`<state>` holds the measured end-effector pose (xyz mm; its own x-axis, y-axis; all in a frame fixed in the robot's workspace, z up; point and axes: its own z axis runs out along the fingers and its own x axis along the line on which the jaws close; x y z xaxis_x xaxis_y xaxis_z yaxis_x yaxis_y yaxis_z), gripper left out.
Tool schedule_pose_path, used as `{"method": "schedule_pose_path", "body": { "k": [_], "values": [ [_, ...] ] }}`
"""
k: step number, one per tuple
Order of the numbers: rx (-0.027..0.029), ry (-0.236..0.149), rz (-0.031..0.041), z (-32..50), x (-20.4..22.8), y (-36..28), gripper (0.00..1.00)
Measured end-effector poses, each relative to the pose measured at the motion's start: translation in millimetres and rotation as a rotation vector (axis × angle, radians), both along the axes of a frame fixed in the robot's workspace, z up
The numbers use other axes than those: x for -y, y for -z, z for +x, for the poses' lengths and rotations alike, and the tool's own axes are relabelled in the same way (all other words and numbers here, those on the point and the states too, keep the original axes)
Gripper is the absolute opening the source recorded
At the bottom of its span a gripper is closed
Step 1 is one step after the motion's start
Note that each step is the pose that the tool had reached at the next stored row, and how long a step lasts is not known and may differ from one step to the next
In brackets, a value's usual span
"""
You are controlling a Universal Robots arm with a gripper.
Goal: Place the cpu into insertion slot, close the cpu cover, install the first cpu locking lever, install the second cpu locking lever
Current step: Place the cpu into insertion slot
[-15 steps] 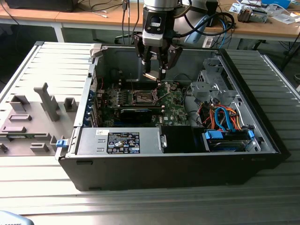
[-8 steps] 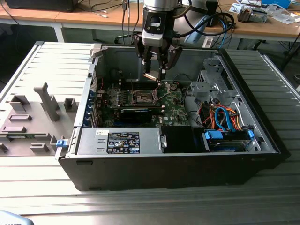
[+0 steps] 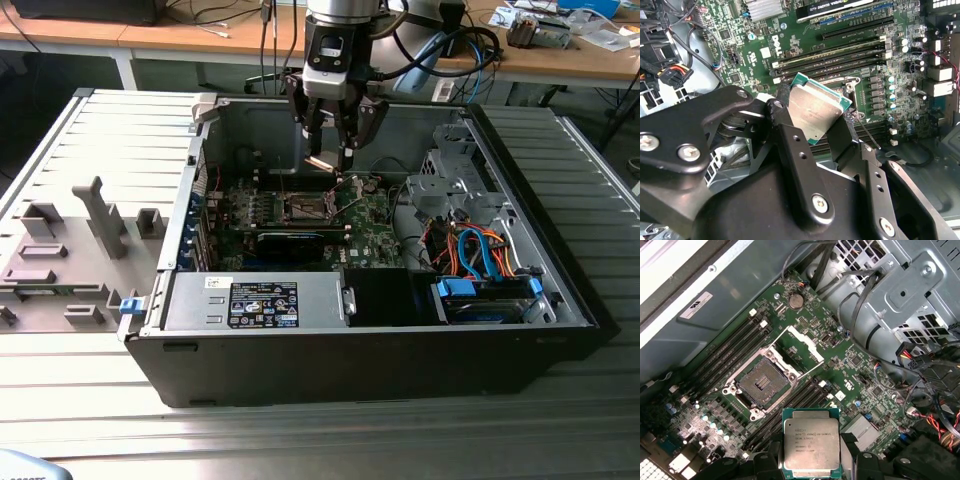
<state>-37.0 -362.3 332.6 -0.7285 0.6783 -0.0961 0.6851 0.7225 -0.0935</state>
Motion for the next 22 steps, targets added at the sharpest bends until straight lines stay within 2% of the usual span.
{"method": "schedule_pose_path", "body": {
  "k": [22],
  "values": [
    [0.0,0.02,-0.0047,0.0,0.0,0.5,0.54]
  ]
}}
